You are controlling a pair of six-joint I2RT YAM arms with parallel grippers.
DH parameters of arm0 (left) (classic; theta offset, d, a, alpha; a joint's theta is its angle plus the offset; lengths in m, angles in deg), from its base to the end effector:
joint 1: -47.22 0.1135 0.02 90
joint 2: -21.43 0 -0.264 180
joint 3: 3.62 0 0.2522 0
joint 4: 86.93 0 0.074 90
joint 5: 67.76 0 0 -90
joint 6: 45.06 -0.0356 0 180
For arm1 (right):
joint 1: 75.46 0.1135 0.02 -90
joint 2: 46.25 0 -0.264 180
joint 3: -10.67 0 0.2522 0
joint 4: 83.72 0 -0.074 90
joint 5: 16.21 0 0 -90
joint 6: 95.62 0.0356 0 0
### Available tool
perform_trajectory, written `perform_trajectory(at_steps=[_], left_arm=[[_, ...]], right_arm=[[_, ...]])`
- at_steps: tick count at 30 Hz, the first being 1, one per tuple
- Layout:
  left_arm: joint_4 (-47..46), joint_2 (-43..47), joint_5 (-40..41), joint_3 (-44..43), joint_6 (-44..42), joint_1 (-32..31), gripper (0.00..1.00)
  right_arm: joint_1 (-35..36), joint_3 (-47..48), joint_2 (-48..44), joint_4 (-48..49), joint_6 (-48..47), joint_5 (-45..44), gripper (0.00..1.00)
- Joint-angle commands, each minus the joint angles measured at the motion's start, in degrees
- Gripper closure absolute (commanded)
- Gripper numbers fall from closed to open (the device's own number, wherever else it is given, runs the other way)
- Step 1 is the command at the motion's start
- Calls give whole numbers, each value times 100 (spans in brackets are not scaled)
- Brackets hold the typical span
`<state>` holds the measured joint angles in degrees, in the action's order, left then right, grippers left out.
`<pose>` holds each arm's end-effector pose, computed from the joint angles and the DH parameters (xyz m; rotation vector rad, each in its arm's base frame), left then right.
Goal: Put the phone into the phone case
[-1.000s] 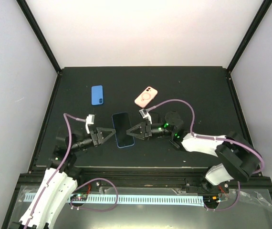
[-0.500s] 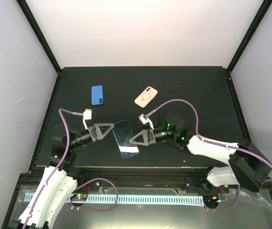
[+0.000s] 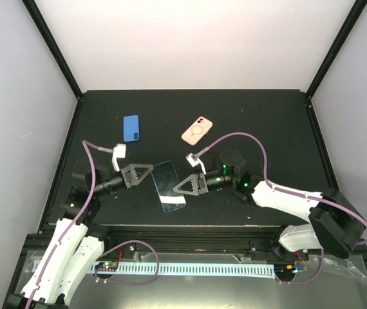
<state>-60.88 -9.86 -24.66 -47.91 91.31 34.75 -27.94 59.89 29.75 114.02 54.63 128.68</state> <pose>0.1271 -0.0547 0.2851 0.0713 1.9721 -1.4332 0.1640 0.2222 0.2412 -0.6751 2.1358 2.0387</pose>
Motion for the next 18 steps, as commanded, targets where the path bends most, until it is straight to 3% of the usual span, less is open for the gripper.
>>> perform_trajectory(at_steps=[1, 6, 12, 18], left_arm=[[557, -69, 183, -604, -669, 16, 85], [640, 30, 82, -618, -527, 16, 46], [449, 290, 174, -211, -272, 16, 29], [287, 44, 55, -18, -198, 16, 28]], right_arm=[[14, 265, -36, -495, -325, -314, 85], [17, 193, -153, -164, -142, -462, 86], [17, 145, -243, 249, 122, -563, 86], [18, 122, -43, 1012, 650, -441, 86]])
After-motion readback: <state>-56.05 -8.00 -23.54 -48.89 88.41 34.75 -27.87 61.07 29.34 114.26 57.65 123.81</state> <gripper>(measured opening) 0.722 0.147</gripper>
